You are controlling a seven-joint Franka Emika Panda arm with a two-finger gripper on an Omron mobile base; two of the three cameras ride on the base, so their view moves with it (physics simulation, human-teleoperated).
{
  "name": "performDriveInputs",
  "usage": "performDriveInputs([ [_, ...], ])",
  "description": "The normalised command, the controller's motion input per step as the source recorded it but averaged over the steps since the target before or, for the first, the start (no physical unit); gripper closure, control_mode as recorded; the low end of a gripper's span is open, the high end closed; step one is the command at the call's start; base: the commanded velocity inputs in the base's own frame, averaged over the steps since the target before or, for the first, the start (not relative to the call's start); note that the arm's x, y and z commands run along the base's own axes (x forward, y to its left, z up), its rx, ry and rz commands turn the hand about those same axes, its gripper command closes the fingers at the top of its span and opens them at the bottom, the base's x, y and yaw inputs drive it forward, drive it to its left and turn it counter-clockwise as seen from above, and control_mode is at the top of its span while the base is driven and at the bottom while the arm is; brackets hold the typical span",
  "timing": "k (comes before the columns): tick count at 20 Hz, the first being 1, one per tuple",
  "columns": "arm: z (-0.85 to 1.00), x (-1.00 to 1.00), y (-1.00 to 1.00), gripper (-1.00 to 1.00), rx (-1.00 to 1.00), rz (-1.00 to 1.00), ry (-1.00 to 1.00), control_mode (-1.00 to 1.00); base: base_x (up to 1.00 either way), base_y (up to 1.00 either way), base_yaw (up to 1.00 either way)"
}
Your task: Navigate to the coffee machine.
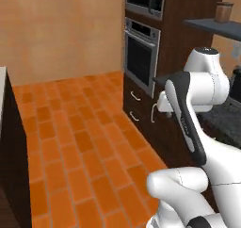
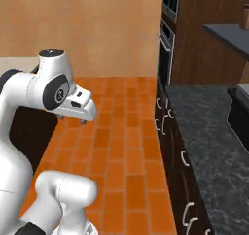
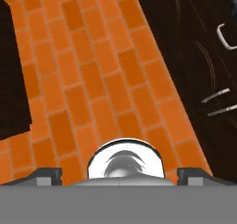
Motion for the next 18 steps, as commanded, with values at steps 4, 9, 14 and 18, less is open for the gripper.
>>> performDriveInputs([
  [4,0.00,0.00,0.00,-1.00,0.00,0.00,0.00,1.00,-0.13,0.00,1.00],
  [9,0.00,0.00,0.00,-1.00,0.00,0.00,0.00,1.00,-0.14,0.00,1.00],
  [14,0.00,0.00,0.00,-1.00,0.00,0.00,0.00,1.00,-0.13,0.00,1.00],
  [18,0.00,0.00,0.00,-1.00,0.00,0.00,0.00,1.00,0.39,0.42,0.72],
])
